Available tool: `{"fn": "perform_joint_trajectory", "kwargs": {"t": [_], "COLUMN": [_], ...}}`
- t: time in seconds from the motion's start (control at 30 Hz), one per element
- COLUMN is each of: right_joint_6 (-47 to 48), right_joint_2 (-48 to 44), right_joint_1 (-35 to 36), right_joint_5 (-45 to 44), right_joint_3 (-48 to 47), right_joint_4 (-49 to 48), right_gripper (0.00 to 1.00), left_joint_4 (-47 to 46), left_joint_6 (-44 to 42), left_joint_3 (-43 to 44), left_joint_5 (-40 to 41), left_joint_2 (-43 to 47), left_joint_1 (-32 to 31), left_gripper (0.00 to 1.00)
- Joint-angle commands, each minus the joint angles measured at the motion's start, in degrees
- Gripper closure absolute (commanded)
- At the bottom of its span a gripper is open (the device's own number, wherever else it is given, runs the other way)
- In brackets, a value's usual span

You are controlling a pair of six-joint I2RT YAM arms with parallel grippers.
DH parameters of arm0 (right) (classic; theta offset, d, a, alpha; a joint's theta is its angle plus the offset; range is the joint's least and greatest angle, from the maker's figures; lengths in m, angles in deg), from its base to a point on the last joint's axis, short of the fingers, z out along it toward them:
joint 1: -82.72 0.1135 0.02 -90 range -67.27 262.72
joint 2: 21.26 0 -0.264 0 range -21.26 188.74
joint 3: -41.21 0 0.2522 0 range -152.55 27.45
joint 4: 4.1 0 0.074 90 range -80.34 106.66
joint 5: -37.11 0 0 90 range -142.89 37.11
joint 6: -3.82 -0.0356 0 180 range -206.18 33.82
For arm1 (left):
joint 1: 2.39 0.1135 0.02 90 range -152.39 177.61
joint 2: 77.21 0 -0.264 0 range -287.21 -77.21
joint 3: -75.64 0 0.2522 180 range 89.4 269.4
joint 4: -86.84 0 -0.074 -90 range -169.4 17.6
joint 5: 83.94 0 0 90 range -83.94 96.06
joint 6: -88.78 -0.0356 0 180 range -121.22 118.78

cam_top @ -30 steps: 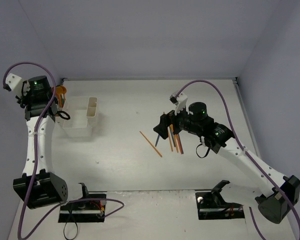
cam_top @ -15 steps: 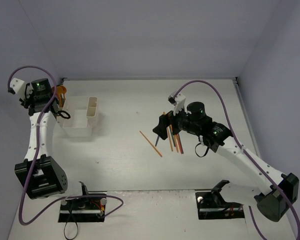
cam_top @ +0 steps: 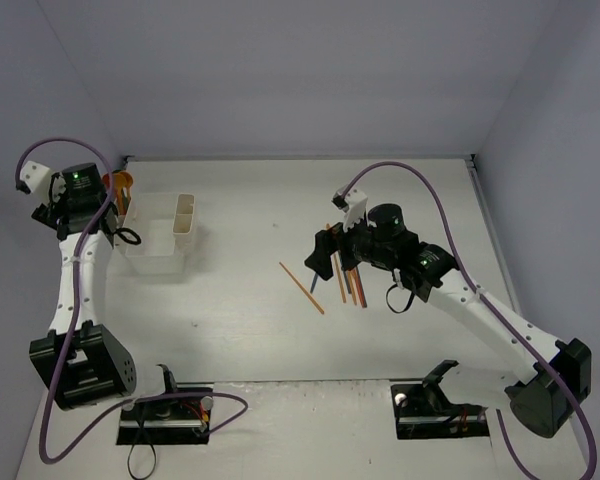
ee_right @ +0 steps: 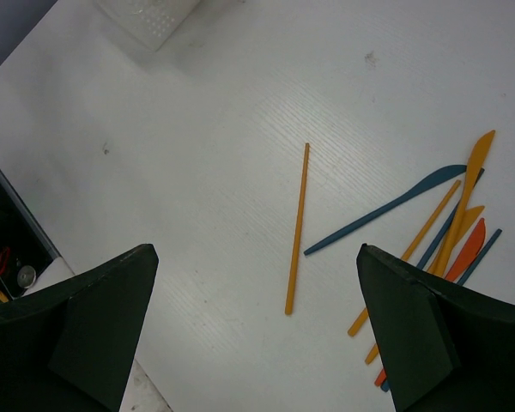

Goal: Sort the eating utensils into containers

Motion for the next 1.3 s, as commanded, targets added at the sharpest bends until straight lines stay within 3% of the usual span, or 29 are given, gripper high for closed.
{"fn": "perform_joint_trajectory", "kwargs": {"t": [0.0, 0.23, 0.47, 0.7, 0.9, 1.03, 1.13, 1.27], "right_joint_6": [-1.72, -2.76, -3.23, -6.00, -7.36, -7.34, -7.96, -8.22], "right_joint_2": [-0.38, 3.66, 12.92, 23.41, 29.88, 33.26, 35.54, 36.78], "right_joint_1": [0.17, 0.22, 4.02, 9.83, 11.38, 12.14, 12.99, 15.48], "right_joint_5": [-5.28, -7.36, -11.11, -15.91, -19.62, -22.17, -23.34, -23.52], "right_joint_3": [-1.19, 0.61, 1.43, 1.22, 0.00, -1.15, -1.93, -3.20], "right_joint_4": [-1.69, 0.61, 4.43, 5.97, 5.77, 5.84, 5.84, 5.84], "right_gripper": [0.00, 0.06, 0.18, 0.27, 0.53, 0.61, 0.73, 0.96], "left_joint_4": [-0.56, 4.11, 11.99, 17.03, 18.00, 18.15, 18.16, 18.16], "left_joint_6": [-2.18, -6.67, -12.33, -10.32, -8.87, -8.94, -8.77, -8.55], "left_joint_3": [1.14, 1.99, 5.09, 2.02, -0.67, -1.40, -1.69, -1.95], "left_joint_5": [0.73, -6.39, -21.39, -34.33, -37.84, -38.96, -40.26, -41.13], "left_joint_2": [6.60, 14.53, 17.89, 21.26, 22.80, 22.60, 22.39, 22.52], "left_joint_1": [0.11, -0.61, -13.17, -22.24, -25.27, -25.55, -25.84, -26.57], "left_gripper": [0.40, 0.31, 0.25, 0.23, 0.23, 0.23, 0.23, 0.23]}}
